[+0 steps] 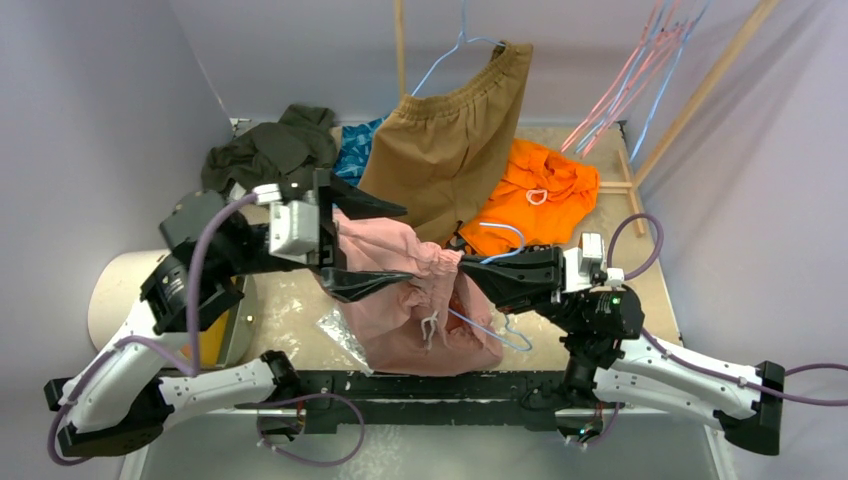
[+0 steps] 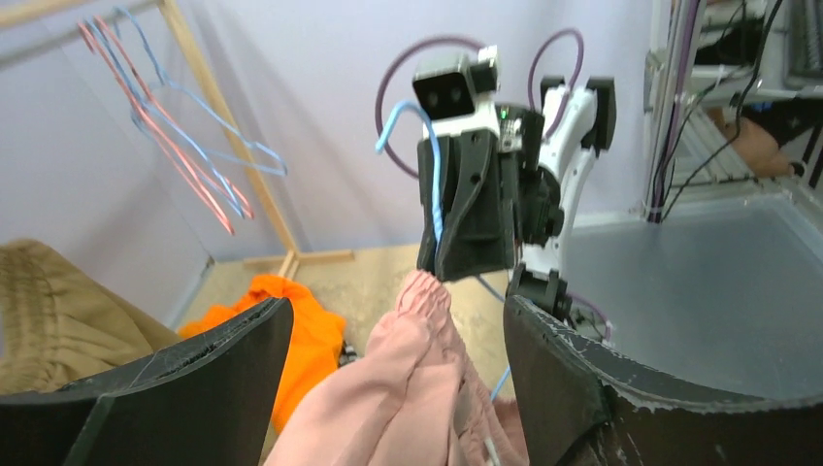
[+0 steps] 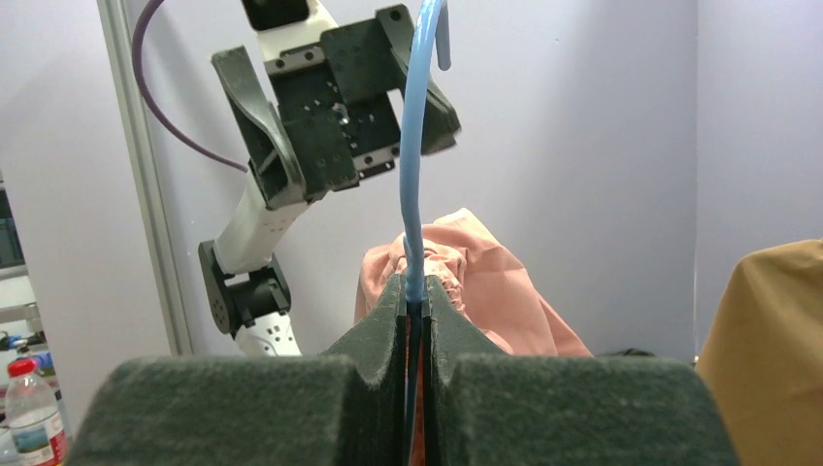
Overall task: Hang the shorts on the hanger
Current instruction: Hang the shorts on the hanger.
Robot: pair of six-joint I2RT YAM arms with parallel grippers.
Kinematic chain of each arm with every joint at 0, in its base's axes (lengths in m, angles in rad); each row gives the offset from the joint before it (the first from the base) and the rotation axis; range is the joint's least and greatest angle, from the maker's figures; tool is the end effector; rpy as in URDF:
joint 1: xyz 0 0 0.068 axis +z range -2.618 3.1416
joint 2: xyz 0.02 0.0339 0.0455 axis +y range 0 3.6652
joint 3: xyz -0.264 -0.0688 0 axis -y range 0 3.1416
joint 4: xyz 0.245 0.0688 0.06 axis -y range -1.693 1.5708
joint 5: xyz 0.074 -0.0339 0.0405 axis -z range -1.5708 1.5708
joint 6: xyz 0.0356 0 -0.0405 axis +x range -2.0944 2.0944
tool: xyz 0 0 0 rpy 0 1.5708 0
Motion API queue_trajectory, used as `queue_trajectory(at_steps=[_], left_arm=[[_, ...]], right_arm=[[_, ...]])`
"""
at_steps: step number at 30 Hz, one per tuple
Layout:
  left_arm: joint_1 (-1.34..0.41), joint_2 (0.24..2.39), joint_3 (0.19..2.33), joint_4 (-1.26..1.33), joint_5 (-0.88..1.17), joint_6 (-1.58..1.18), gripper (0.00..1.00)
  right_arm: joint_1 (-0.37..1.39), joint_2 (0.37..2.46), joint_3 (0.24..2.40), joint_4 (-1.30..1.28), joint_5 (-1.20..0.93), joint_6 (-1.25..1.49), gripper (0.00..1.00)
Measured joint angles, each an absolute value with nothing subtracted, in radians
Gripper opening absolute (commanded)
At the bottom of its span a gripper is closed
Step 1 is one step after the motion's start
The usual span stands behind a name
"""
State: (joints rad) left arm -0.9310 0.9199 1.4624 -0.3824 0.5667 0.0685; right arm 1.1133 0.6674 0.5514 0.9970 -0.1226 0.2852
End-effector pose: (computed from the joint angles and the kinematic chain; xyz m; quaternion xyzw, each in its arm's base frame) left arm 0.0692 -0.1250 0.5180 0.4851 0.4443 -0.4702 0.5883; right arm 0.0546 0.1208 0.3925 -0.1886 0.2858 0.6205 0.7056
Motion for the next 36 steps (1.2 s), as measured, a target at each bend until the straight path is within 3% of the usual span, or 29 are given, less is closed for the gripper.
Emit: queue_trajectory(at_steps=[8, 20, 29, 36], left_arm=[[-0.932, 0.976, 1.573, -0.395, 0.569, 0.038, 0.78], [-0.933, 1.056, 1.516, -0.55, 0.567, 0.072, 0.73], [-0.964, 1.076, 1.498, -0.595, 0.557, 0.11, 0.46], [-0.992, 1.132, 1.486, -0.627, 0.544, 0.143, 0.33]], right_arm=[[1.113, 0.658, 0.551, 0.989, -0.122, 0.287, 0.0], [1.113, 0.627, 0.551, 0.962, -0.115, 0.286, 0.0], [1.113, 0.628, 0.553, 0.902, -0.115, 0.268, 0.0], [1.113, 0.642, 0.566, 0.855, -0.12, 0.259, 0.0]])
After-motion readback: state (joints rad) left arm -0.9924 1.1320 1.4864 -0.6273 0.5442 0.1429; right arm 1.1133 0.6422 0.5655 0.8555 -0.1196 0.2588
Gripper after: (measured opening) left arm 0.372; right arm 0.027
